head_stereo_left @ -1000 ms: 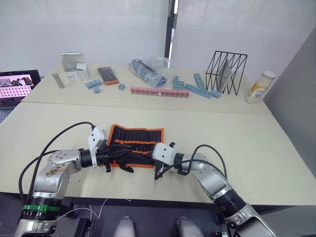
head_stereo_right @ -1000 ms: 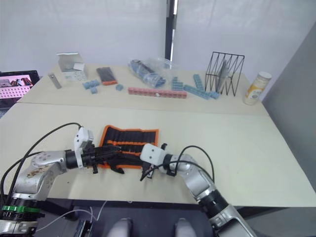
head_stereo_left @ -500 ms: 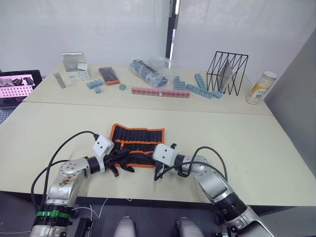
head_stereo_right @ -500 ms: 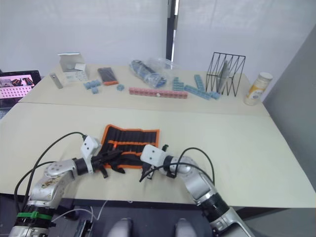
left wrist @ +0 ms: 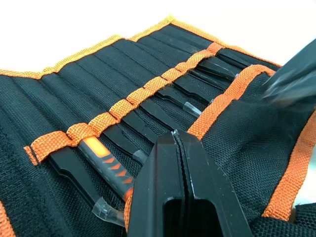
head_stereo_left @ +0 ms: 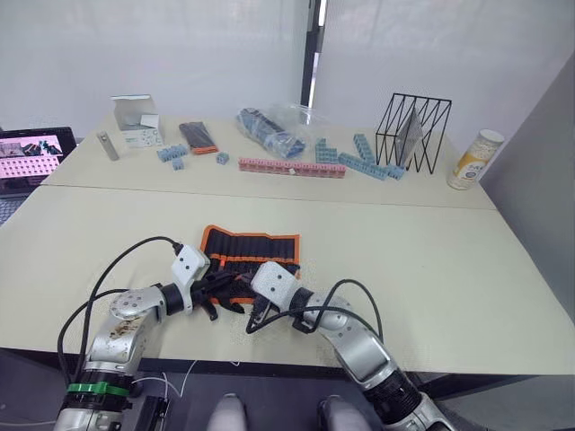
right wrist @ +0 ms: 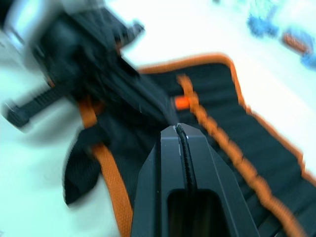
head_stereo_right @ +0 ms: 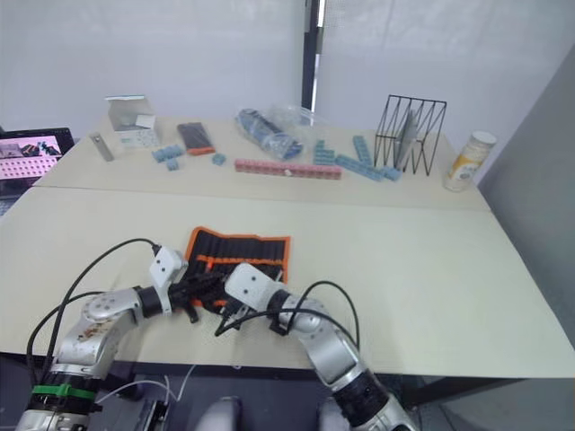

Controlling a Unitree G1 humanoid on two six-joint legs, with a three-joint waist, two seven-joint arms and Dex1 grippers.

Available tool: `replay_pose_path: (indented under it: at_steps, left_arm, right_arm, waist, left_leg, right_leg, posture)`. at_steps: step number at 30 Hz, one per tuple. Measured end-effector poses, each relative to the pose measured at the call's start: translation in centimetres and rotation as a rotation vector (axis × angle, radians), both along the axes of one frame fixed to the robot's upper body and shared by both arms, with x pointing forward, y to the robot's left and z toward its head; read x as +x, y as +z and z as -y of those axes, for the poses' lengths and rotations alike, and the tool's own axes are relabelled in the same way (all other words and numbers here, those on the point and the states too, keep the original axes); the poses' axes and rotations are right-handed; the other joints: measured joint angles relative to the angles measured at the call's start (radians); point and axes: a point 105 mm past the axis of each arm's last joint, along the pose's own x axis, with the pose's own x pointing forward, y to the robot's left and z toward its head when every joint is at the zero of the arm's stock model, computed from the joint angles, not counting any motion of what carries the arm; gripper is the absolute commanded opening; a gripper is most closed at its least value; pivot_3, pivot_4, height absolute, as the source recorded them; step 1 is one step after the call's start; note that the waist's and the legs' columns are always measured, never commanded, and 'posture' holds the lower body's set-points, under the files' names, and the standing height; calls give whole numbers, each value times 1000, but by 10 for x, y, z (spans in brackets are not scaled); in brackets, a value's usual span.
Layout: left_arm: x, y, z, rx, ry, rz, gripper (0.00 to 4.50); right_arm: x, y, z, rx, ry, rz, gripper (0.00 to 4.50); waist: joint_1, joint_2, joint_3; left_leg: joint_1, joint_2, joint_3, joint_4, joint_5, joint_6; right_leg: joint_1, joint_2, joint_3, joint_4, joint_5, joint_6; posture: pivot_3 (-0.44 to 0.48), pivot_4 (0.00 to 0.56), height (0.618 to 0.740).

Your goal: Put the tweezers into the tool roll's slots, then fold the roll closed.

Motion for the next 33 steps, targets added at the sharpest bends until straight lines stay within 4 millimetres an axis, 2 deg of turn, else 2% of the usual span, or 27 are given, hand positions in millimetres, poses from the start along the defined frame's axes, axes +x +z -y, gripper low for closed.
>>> replay_pose_path:
  at_steps: [1, 4, 8, 10, 14, 23, 26, 30, 33]
  left_arm:
    - [-1, 0, -1, 4, -3, -3, 17]
    - [-3, 0, -2, 10, -5, -5, 17]
    - [-6, -2, -3, 6, -13, -13, 17]
    - [-8, -3, -4, 11, -21, -11, 17]
    - [-8, -3, -3, 11, -26, 1, 17]
    - [0, 1, -5, -46, 5, 24, 17]
    - [2, 11, -16, -102, 53, 31, 17]
    - [-6, 39, -37, -158, 89, 60, 17]
    - [-16, 46, -57, -167, 135, 46, 0]
  right_arm:
    - [-1, -8, 1, -13, -21, -9, 0]
    - [1, -9, 2, 2, -67, -7, 0]
    - [3, -11, 19, 40, -133, -45, 0]
    - [6, -12, 36, 44, -164, -60, 0]
    - [4, -12, 50, 20, -145, -72, 0]
    - [0, -4, 54, 54, -96, -113, 0]
    - [2, 12, 58, 96, -82, -119, 0]
    - [5, 35, 72, 126, -84, -121, 0]
    - [8, 37, 85, 123, -106, -167, 863]
  waist:
    - [-1, 0, 0]
    - [-3, 0, 0]
    - [1, 0, 0]
    - [1, 1, 0]
    - [1, 1, 0]
    - [0, 1, 0]
    - [0, 0, 0]
    - [-4, 0, 0]
    - [-2, 0, 0]
  left_leg:
    - [0, 0, 0, 0, 0, 0]
    - [1, 0, 0, -1, 0, 0]
    - [1, 0, 0, -1, 0, -1]
    - [3, 0, 0, -2, -1, -1]
    - [3, 0, 1, -2, -1, -2]
    - [-1, 0, 1, -2, -1, -2]
    - [-4, 0, 0, -2, -1, -1]
    - [-5, 0, 0, -4, -1, -1]
    - [-4, 0, 0, -8, -1, -1]
  right_leg:
    - [0, 0, 0, 0, 0, 0]
    - [0, 0, 0, 0, 0, 0]
    - [0, 0, 0, -3, 0, 0]
    - [1, -1, 0, -9, 0, 0]
    - [2, -1, 0, -12, 0, 0]
    - [2, -1, 0, -11, 0, 0]
    - [-1, 0, 0, -9, 2, 0]
    - [-1, 0, 0, -11, 2, 0]
    - [-2, 0, 0, -12, 2, 0]
  posture:
    - [0, 150, 740]
    - [0, 150, 740]
    - [0, 150, 740]
    - [0, 150, 740]
    - [0, 150, 740]
    - [0, 150, 740]
    - [0, 150, 740]
    - [0, 150, 740]
    - [0, 150, 740]
